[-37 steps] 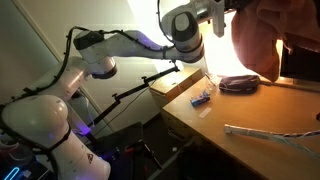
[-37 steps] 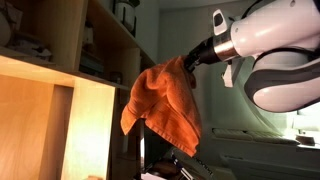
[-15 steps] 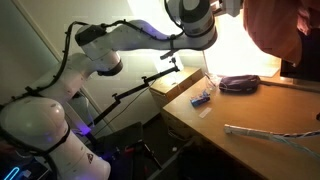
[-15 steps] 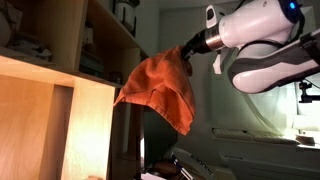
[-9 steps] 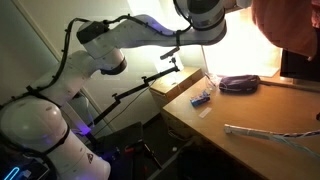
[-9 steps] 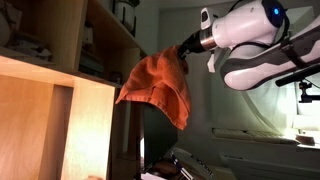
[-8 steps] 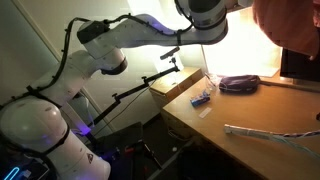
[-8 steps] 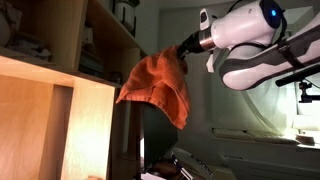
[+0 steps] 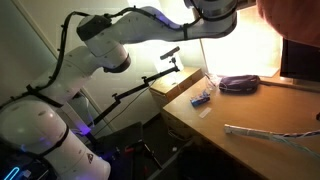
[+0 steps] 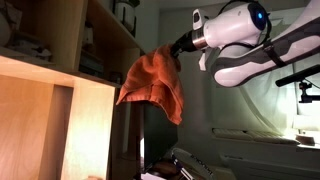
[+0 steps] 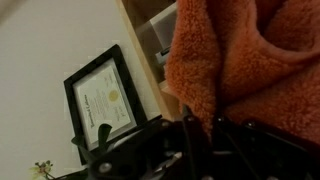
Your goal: Pick up the towel and wipe the screen of the computer monitor
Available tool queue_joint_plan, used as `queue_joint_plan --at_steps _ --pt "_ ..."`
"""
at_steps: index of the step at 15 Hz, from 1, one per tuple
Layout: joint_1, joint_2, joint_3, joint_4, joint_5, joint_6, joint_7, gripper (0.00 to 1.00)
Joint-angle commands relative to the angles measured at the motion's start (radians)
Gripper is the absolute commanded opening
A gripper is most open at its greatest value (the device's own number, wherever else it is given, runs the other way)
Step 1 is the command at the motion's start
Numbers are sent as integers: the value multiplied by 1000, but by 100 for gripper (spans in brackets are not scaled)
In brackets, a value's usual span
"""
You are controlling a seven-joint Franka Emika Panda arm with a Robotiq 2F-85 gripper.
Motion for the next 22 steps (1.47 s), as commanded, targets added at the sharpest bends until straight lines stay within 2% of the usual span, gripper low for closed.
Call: queue_joint_plan --at_steps 1,2,5,18,19,20,22 --pt "-54 -59 53 86 -43 -32 -18 2" --pt "-26 -17 26 36 -4 -1 -12 9" --pt "-44 -24 38 60 -4 -4 -14 9" --pt "-41 -19 31 62 -9 -7 -1 9" --pt "-46 -27 41 65 -9 -4 -15 34" --pt "-46 -26 42 64 -5 -1 -14 35" --pt "-46 -27 50 64 -8 1 -15 49"
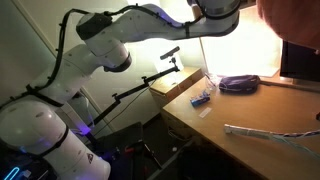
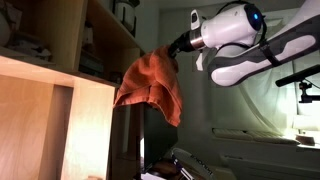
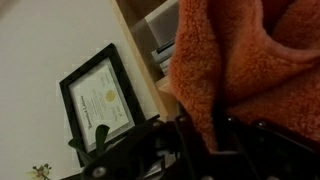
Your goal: Pick up the towel and wipe the screen of the computer monitor
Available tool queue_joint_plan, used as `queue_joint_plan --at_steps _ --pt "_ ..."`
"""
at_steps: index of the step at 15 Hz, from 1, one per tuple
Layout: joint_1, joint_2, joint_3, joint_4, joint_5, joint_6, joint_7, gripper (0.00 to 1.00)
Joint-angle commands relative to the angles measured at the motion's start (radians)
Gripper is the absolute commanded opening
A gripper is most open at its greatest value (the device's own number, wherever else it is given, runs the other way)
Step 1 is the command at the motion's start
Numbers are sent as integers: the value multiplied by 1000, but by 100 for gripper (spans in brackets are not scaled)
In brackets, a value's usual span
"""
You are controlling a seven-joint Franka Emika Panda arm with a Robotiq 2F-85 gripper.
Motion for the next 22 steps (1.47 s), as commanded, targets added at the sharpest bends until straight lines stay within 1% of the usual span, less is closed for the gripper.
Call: queue_joint_plan --at_steps 1,2,5,6,7,8,10,12,13,15,21,22 --pt "-1 -4 5 0 -4 7 -2 56" --pt "0 0 6 -1 -1 9 -1 65" --pt "1 8 5 -6 0 16 -1 87" --pt "-2 2 15 -7 6 21 -12 95" --pt "1 8 9 -13 5 18 2 99" --pt "-4 1 22 -12 8 25 -9 100" --pt "-2 6 20 -20 11 23 6 100" --pt "-9 -7 43 -20 11 40 -3 100" --pt "-31 -1 48 38 16 5 4 100" --pt "-32 -4 58 40 25 5 5 100" --pt "-25 -29 80 -11 29 6 -7 100" --pt "-16 -23 63 -29 32 -3 -1 100"
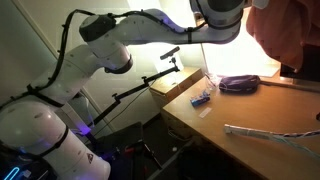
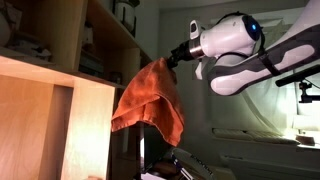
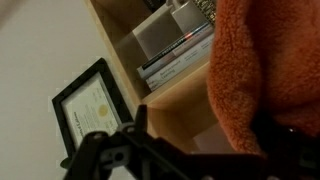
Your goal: Pick up the towel and wipe the screen of the computer monitor
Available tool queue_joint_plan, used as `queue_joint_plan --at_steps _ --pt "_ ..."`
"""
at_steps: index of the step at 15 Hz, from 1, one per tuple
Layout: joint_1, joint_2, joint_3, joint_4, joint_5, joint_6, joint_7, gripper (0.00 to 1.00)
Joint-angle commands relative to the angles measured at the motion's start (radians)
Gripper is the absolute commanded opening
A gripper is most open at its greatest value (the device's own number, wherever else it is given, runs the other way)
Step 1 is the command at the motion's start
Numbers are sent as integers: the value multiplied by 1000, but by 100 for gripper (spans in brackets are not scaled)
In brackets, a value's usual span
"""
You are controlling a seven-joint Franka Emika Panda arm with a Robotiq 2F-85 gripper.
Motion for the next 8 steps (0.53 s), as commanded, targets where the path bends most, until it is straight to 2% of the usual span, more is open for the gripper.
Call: queue_joint_plan --at_steps 1,4,6,7,8 --pt "6 -34 -8 -40 1 -16 -3 100" --pt "0 -56 -4 -64 -10 -15 -10 100" --pt "-16 -106 52 -65 -71 7 -38 100" --pt "-25 -145 99 -66 -141 12 -67 100" --pt "-24 -164 114 -76 -198 -2 -95 100"
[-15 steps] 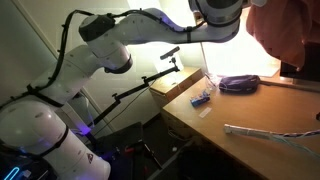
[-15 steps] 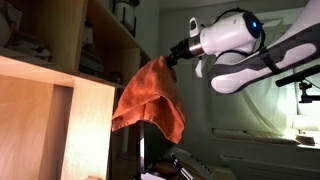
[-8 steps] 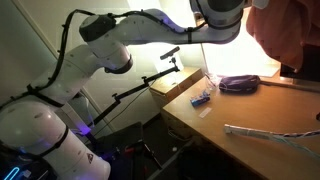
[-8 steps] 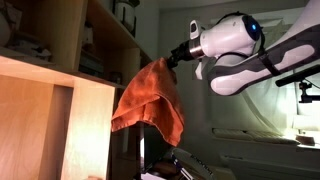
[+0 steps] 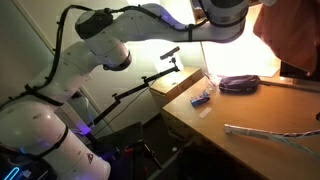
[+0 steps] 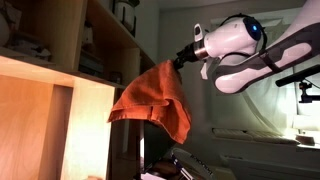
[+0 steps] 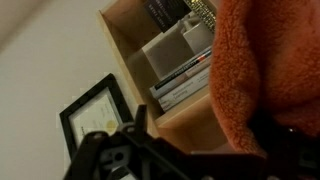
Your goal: Pick up the towel and wipe the screen of the computer monitor
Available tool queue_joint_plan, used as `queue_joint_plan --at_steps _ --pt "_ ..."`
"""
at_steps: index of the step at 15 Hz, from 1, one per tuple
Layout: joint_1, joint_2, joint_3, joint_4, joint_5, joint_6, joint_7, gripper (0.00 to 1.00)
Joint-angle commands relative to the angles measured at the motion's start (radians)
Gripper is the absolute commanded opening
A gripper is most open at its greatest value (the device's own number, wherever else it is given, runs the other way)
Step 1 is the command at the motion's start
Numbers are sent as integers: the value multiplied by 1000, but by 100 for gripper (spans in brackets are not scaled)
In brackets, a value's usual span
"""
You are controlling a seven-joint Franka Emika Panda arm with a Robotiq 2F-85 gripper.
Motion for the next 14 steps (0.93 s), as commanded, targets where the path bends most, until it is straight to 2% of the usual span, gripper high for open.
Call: queue_joint_plan --at_steps 1,3,7,10,12,14 --pt "-6 -146 121 -41 -209 -5 -118 100" --pt "-3 -190 148 -68 -298 -15 -165 100" --pt "-8 -257 187 -105 -387 -12 -218 100" --pt "-10 -285 195 -129 -409 -10 -234 100" --pt "-1 -276 168 -135 -385 -3 -235 100" --pt "0 -291 173 -139 -396 -10 -243 100"
